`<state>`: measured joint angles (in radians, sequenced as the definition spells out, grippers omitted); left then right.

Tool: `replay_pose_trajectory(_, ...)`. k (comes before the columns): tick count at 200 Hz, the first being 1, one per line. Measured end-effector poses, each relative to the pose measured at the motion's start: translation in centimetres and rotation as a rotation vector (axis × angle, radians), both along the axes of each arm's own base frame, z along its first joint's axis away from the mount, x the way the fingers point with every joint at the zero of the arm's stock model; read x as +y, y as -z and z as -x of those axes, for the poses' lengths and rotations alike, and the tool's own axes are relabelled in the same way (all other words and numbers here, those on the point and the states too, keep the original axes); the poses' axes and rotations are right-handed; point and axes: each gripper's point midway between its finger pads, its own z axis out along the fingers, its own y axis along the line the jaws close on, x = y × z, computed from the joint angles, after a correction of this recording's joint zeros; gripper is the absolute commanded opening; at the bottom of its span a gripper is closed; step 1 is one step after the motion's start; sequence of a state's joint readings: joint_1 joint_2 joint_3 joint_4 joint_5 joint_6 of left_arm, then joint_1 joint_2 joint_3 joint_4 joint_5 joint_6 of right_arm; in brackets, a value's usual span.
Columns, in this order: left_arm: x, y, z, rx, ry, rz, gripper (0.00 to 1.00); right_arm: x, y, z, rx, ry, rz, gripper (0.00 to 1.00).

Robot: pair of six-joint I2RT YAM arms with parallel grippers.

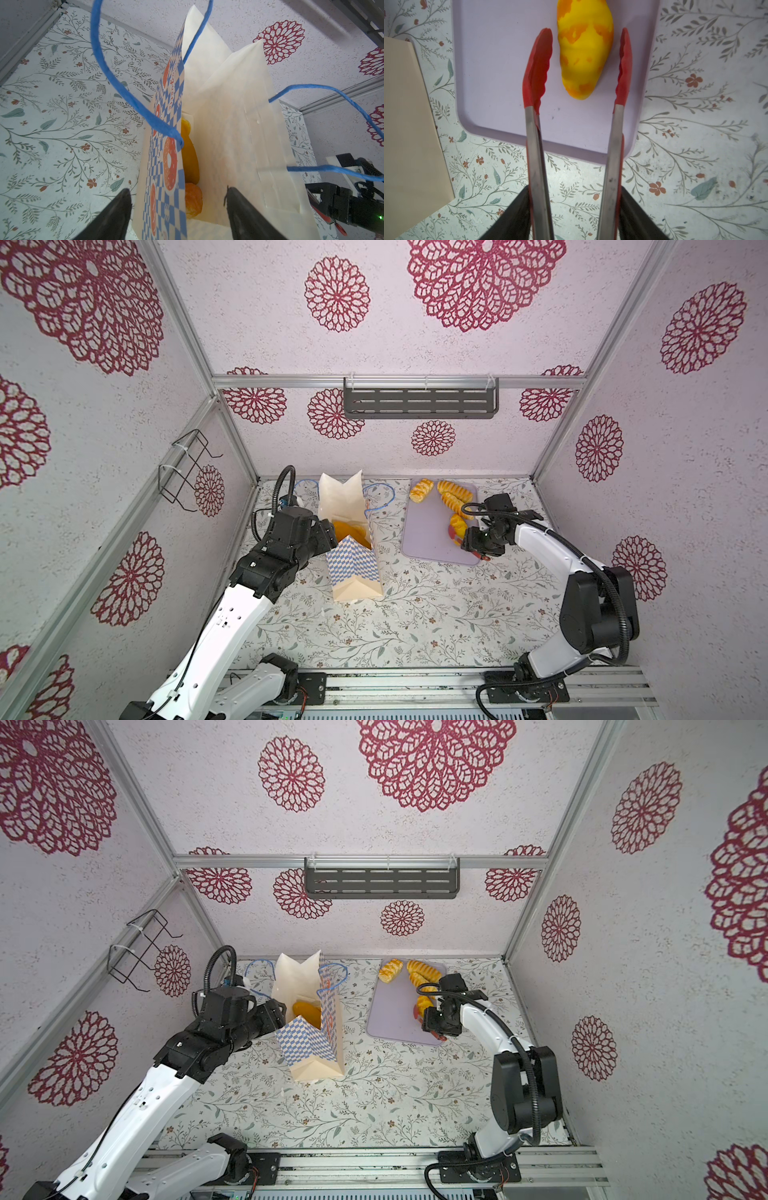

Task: Place the fake bread into the paper bag
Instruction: 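Move the tongs back down to the yellow-striped bun on the tray, then close the tongs on the yellow-striped bun and lift it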

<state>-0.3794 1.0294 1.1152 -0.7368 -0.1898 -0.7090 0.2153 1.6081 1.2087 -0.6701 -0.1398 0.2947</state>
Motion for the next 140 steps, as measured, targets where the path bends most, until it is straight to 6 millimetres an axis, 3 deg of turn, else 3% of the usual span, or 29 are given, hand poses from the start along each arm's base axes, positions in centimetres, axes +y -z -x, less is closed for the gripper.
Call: replay_pose_trajectory(140,0.03,-0.03,0.02,-0.001,-0.001,0.0,0.77,0.26,0.62,-0.81,-0.006,-0.018,0.05,0.44)
